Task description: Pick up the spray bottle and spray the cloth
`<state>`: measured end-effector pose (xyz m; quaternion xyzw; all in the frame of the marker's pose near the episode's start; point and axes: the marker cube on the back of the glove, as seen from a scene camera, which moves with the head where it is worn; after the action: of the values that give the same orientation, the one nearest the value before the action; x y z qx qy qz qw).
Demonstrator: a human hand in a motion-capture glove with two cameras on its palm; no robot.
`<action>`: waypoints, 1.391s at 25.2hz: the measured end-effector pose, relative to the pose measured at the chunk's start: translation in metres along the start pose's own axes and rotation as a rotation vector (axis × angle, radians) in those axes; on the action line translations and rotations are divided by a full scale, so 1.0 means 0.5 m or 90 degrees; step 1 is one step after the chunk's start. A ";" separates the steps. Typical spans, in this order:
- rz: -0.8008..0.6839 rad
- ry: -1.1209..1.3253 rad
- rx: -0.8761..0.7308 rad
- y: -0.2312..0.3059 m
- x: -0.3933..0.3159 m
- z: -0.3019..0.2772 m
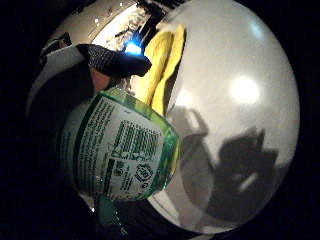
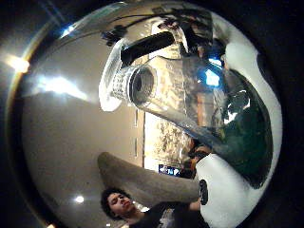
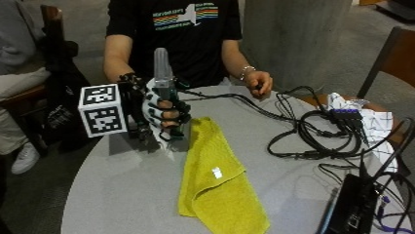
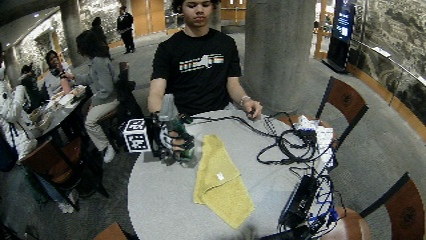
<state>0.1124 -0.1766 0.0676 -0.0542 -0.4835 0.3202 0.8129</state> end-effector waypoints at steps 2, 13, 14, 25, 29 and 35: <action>0.039 -0.009 -0.040 0.015 -0.006 0.017; 0.212 -0.027 -0.080 0.047 -0.028 0.055; 0.222 -0.028 -0.082 0.046 -0.028 0.057; 0.262 -0.030 -0.124 0.063 -0.006 0.079; 0.263 -0.034 -0.118 0.062 -0.005 0.084; 0.264 -0.039 -0.108 0.059 -0.002 0.085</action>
<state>0.0634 -0.1631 0.0775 -0.2106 -0.5115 0.4402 0.7073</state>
